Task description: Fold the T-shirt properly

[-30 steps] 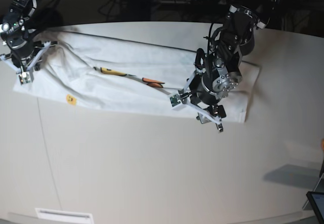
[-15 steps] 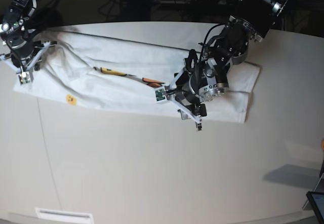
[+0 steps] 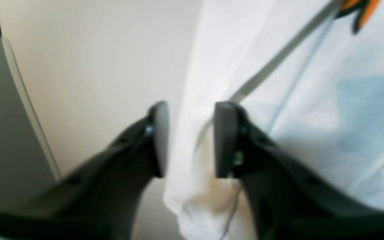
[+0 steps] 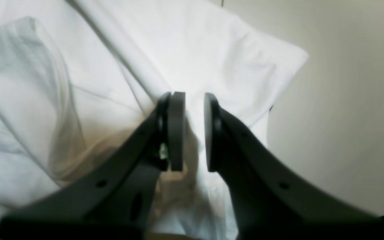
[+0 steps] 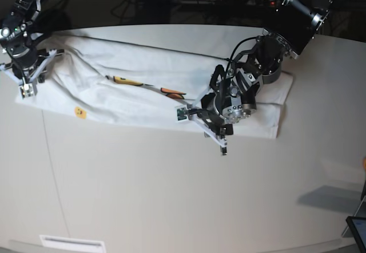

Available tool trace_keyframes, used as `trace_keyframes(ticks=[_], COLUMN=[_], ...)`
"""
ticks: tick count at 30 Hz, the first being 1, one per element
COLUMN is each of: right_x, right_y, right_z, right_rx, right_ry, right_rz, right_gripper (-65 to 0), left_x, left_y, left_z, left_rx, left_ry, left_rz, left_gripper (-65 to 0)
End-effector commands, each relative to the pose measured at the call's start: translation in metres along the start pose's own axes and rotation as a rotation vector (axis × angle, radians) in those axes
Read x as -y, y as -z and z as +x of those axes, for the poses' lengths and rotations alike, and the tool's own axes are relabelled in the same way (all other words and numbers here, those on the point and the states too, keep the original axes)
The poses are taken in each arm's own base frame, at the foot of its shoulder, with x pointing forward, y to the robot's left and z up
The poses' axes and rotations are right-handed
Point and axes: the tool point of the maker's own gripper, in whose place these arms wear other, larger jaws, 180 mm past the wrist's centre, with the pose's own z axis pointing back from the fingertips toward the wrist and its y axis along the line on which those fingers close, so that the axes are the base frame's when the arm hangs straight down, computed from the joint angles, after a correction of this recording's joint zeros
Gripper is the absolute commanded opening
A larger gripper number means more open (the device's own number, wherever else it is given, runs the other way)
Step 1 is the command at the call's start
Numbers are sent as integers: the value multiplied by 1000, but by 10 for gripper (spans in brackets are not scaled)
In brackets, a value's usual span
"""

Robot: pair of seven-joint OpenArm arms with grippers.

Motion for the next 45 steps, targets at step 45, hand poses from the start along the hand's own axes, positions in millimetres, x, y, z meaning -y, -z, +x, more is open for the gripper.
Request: trace_keyframes(ticks=[45], right_x=[3], right_y=[3], right_z=[5], right_rx=[23], right_ry=[9], right_rz=[1], right_gripper=[-551], left_x=[-7], left_y=[23], left_z=[-21], left_rx=[-121], left_ry=[37], left_rz=[-31], left_gripper=[-418])
